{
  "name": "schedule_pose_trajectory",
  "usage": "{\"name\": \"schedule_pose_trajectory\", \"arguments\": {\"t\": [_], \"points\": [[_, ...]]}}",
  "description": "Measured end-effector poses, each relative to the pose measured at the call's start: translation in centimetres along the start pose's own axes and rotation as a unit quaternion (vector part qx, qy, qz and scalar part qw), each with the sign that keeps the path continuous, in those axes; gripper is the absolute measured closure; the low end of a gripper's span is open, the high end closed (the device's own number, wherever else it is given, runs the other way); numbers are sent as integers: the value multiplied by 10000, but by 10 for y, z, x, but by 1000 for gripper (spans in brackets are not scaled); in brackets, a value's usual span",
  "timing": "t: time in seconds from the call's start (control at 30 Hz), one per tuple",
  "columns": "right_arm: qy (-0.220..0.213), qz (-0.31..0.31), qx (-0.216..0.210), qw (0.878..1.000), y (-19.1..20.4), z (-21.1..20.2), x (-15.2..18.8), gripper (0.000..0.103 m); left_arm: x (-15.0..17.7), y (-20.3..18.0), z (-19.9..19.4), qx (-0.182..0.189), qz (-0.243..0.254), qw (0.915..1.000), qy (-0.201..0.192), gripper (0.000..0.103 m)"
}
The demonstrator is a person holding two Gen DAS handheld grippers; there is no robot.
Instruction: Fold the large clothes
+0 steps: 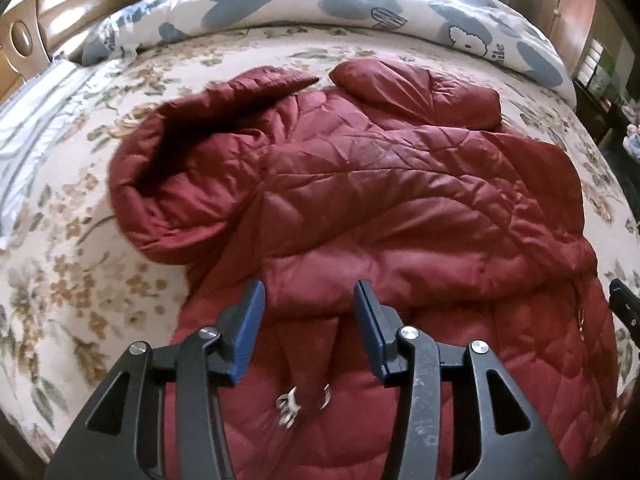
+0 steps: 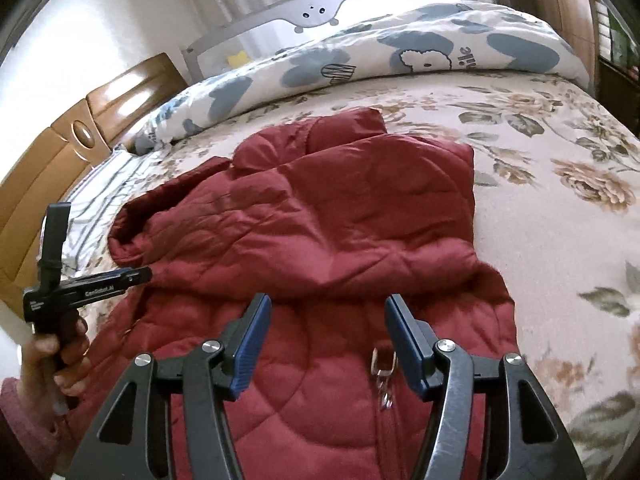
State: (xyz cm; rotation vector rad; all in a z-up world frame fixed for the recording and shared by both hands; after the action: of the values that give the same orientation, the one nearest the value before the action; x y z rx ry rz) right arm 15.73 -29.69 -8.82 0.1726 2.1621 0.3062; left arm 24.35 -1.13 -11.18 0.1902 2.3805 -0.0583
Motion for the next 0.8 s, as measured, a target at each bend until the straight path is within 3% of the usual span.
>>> {"name": "schedule_pose_trajectory", "arguments": {"t": [0.33,0.47,0.6,0.8], "points": [[-39,64,-328,9994,26,-29,6,42,-16,21,-23,-370,237,9988,-222,53],[-55,85,-449,9989,36,-33,6,41,-46,27,-20,-548,421,9968,-407,37],[-26,124,-574,9983,43,-31,5,41,-92,34,0,-1037,758,9898,-614,24],[-30,386,-644,9972,36,-29,3,39,-126,46,62,-1439,1071,9834,-287,24]]}}
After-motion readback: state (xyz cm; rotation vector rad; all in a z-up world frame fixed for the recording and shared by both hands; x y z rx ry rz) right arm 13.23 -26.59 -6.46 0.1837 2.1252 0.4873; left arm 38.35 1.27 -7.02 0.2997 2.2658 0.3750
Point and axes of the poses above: each gripper's, at about its wrist camera, not at the fingertips, and z roughly the way its jaws point, y to its left, x to its underside, the point moved 8 cm from there along z, roughly the way its jaws point, and after that the axes turned 13 degrees about -y, right-handed, at the moved point
